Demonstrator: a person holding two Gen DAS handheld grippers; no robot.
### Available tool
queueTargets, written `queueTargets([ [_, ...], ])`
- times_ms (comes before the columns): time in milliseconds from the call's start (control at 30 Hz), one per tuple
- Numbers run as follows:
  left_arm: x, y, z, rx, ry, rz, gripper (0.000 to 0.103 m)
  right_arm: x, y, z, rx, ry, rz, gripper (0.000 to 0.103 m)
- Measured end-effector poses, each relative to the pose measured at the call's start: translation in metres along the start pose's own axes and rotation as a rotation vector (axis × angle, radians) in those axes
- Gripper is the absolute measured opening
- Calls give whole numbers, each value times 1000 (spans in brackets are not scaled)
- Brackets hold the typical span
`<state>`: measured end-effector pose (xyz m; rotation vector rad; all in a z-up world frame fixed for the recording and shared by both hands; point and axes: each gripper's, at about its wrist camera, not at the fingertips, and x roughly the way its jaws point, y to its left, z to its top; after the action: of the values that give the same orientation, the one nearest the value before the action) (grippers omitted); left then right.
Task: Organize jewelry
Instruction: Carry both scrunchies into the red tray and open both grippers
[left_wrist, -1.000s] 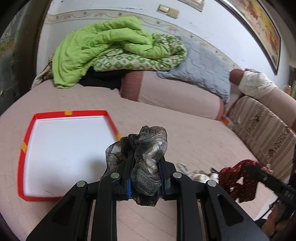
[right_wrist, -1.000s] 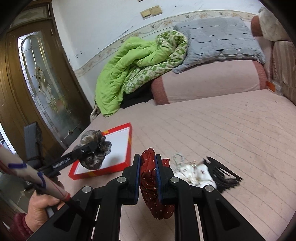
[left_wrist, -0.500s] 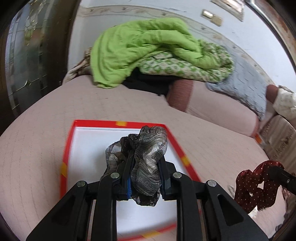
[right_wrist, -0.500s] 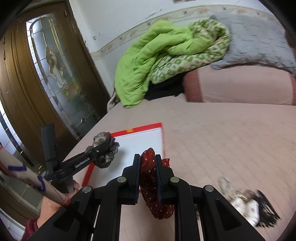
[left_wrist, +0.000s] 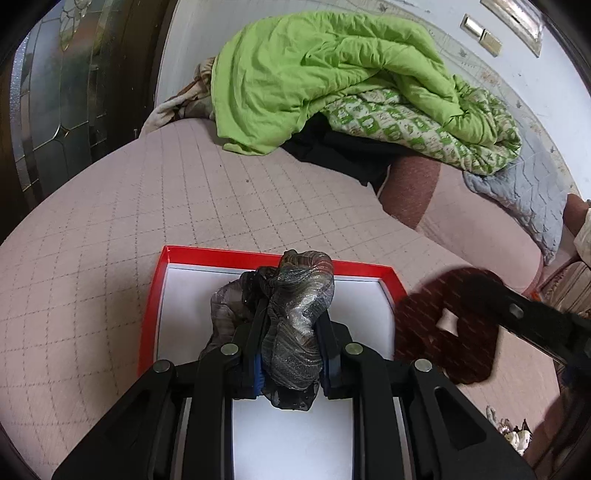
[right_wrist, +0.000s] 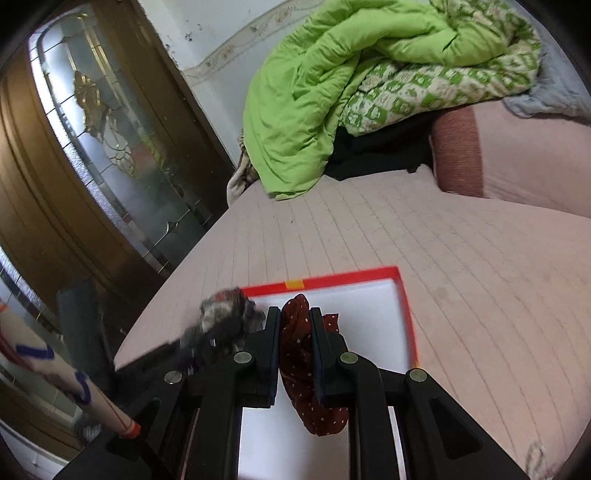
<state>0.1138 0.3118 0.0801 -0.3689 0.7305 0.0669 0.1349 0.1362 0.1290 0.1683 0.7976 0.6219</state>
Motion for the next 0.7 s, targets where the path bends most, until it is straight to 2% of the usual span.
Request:
queueTargets([
  [200, 16, 6, 3, -16, 29, 23, 20, 60, -12, 19, 67, 55, 54, 16],
  [267, 19, 8, 2, -15, 33, 35, 23, 77, -18, 21, 71, 65, 48, 16],
  [333, 22, 10, 1, -35, 35, 43, 32, 89, -23, 22, 64, 68, 30, 16],
  [400, 24, 12, 1, -43, 33, 51, 47, 97, -25, 22, 47, 67, -10, 18],
  [433, 24, 13, 1, -46, 32, 61, 51, 101, -28, 20, 39, 63, -43, 23],
  [500, 24, 15, 1, -56, 27, 72, 55, 104, -34, 17, 41, 68, -80, 66],
  [533, 23, 16, 1, -62, 24, 78, 58, 103, -40, 14, 47, 53, -111, 74],
  [567, 23, 16, 0, -67, 24, 81, 59, 101, -45, 11, 51, 39, -126, 79],
  [700, 24, 19, -3, -76, 39, 98, 60, 93, -62, 0, 93, 47, -132, 79],
])
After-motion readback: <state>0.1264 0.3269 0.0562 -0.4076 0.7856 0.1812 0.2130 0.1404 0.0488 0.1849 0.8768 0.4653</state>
